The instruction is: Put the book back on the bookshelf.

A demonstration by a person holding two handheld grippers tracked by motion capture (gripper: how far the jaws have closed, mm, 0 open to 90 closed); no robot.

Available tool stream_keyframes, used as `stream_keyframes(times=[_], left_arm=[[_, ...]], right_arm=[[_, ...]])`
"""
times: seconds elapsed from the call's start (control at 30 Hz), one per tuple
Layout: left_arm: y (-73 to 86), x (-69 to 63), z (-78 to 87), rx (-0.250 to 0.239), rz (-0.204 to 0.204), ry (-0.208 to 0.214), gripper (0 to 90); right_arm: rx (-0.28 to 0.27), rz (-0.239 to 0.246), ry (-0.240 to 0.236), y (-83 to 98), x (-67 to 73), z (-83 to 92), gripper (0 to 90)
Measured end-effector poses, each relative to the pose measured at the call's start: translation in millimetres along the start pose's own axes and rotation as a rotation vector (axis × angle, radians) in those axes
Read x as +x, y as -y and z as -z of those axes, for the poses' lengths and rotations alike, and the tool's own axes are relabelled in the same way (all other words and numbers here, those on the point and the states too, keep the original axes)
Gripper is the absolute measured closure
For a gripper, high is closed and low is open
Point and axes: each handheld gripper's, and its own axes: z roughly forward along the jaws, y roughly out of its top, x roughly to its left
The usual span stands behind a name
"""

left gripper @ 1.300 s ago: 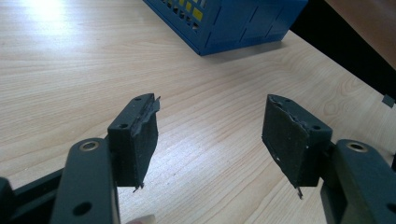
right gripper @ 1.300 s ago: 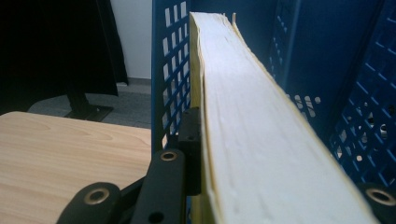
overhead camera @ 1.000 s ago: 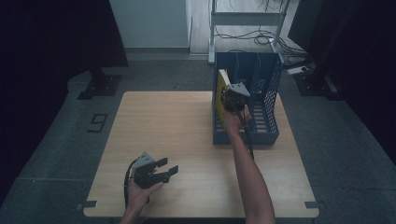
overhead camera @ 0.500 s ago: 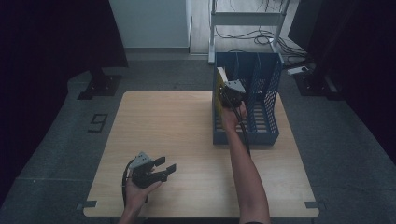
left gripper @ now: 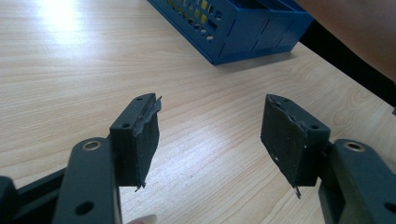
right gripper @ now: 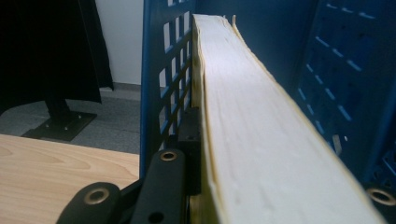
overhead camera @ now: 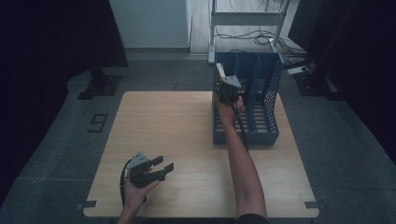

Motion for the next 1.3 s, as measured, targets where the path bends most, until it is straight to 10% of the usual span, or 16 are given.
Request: stream_keyframes(times=[1.3], left_arm=[[-0.1, 0.0, -0.5, 0.011, -0.004, 0.010, 36.0]], right_arm=[[0.000, -0.004, -0.098, 16.0, -18.2, 39.7, 44.3]])
